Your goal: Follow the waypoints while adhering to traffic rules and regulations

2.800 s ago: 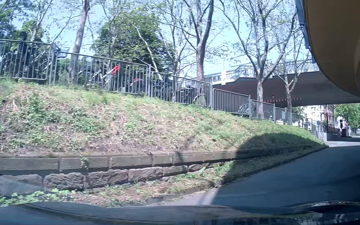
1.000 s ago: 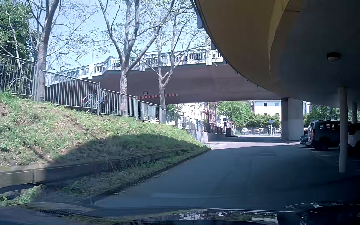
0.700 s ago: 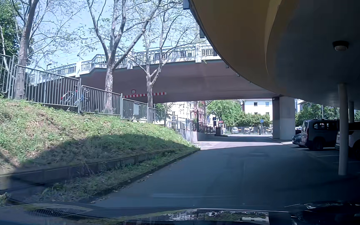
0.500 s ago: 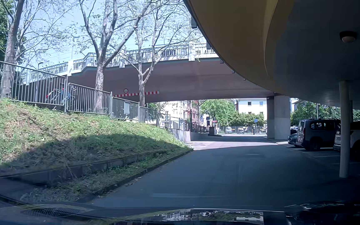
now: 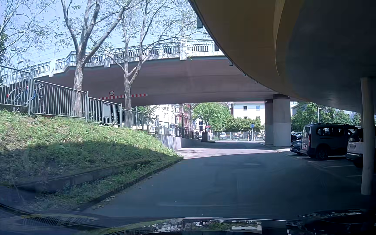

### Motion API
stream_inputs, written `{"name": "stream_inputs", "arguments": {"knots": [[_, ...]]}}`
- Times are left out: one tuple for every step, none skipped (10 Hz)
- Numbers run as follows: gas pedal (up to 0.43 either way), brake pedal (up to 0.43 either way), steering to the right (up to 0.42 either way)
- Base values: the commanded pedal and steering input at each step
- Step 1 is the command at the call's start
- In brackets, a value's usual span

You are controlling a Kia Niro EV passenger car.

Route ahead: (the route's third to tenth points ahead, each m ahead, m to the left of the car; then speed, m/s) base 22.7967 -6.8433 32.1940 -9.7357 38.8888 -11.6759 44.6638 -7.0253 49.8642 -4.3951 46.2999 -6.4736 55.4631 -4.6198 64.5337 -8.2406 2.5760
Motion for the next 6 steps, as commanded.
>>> {"name": "stream_inputs", "arguments": {"knots": [[0.059,0.0,0.211],[0.059,0.0,0.211],[0.059,0.0,0.21],[0.059,0.0,0.207],[0.059,0.0,0.202],[0.059,0.0,0.195]]}}
